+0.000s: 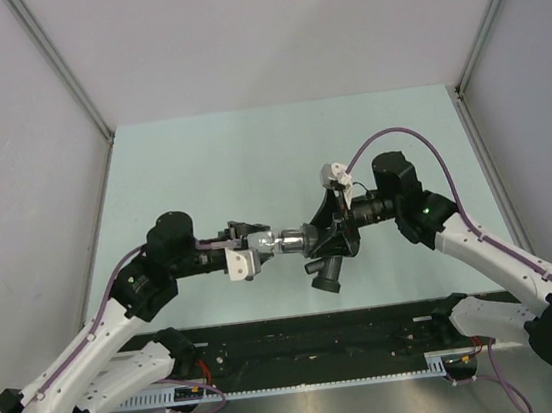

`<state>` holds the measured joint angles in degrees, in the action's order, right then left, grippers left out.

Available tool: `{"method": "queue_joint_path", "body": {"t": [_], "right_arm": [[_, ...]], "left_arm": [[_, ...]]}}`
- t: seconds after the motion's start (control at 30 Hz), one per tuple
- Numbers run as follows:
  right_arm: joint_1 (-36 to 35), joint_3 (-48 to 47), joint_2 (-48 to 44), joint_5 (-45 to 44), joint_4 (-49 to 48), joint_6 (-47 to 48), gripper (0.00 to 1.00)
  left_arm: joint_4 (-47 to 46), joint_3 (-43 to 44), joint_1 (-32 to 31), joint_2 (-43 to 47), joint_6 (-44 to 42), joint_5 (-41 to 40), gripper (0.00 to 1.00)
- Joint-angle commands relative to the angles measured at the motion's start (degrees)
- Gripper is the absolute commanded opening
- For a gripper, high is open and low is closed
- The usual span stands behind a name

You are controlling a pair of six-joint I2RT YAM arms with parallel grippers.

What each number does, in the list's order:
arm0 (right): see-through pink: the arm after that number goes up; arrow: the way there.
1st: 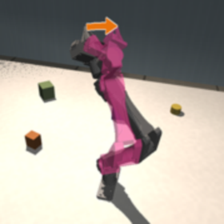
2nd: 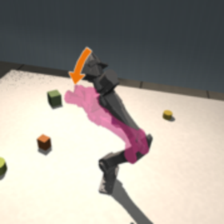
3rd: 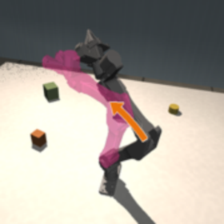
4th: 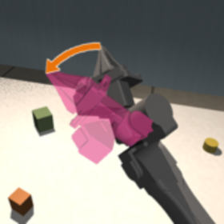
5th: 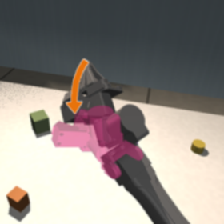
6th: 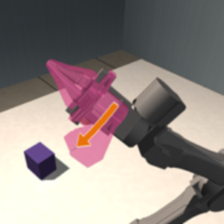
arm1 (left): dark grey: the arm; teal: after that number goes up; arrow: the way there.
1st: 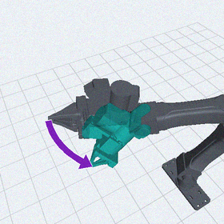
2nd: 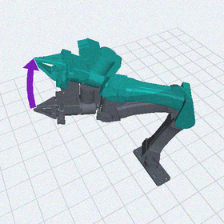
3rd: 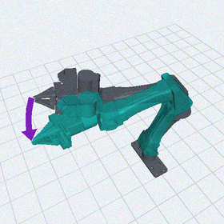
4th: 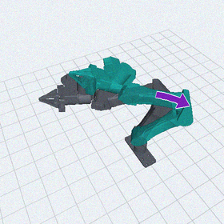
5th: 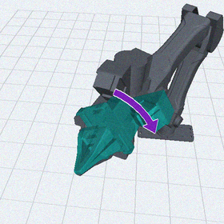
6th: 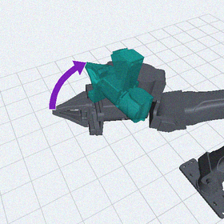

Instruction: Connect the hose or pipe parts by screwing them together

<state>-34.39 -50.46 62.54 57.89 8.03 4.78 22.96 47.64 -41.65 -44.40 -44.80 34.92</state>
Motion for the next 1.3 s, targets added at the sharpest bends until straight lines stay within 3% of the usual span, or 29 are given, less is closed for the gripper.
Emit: {"method": "queue_joint_path", "body": {"t": [0.0,0.13,0.23,0.33,0.53,0.67,0.8,0.87,0.9,0.97,1.1,1.27], "right_arm": [[-3.22,-2.72,-2.95,1.98,0.66,6.19,0.00],[-3.66,-2.72,-4.10,-5.39,2.68,12.52,0.00],[-4.02,-2.80,-4.19,-12.06,3.57,18.32,0.00],[-4.45,-2.72,-4.27,-18.58,2.34,22.29,0.00],[-5.25,-2.72,-5.15,-26.15,-2.31,24.23,0.00],[-6.04,-2.72,-5.59,-29.14,-4.25,23.96,0.00],[-10.59,-2.72,-5.59,-40.96,-3.99,28.96,0.00],[-14.55,-2.54,-5.59,-46.70,-4.60,32.39,0.00],[-15.69,-2.37,-5.68,-50.99,-5.39,33.53,0.00],[-18.51,-1.75,-6.38,-54.44,-6.27,36.53,0.00],[-21.15,-1.49,-6.47,-57.79,-7.33,38.72,0.00],[-25.89,-1.57,-5.50,-64.99,-7.24,42.15,0.00]], "left_arm": [[-6.26,-0.26,0.16,-0.34,-1.45,-9.07,0.76],[-10.03,0.96,0.25,1.33,9.52,-15.54,0.90],[-10.13,3.95,0.25,1.60,24.26,-23.45,0.96],[-9.34,5.80,0.34,2.82,32.11,-26.91,0.97],[-9.34,4.66,0.34,8.79,41.80,-23.67,0.98],[-8.37,2.03,0.34,12.49,44.44,-28.40,0.98],[-0.58,5.78,0.43,9.00,57.33,-36.83,0.98],[2.16,9.12,0.69,4.79,66.21,-35.36,0.93],[3.92,10.27,0.78,3.37,70.59,-30.66,0.90],[4.90,12.82,1.22,1.26,74.57,-27.28,0.88],[5.60,13.27,3.67,0.02,85.63,-24.81,0.94],[5.60,11.34,6.23,-0.68,91.64,-21.56,0.94]]}}
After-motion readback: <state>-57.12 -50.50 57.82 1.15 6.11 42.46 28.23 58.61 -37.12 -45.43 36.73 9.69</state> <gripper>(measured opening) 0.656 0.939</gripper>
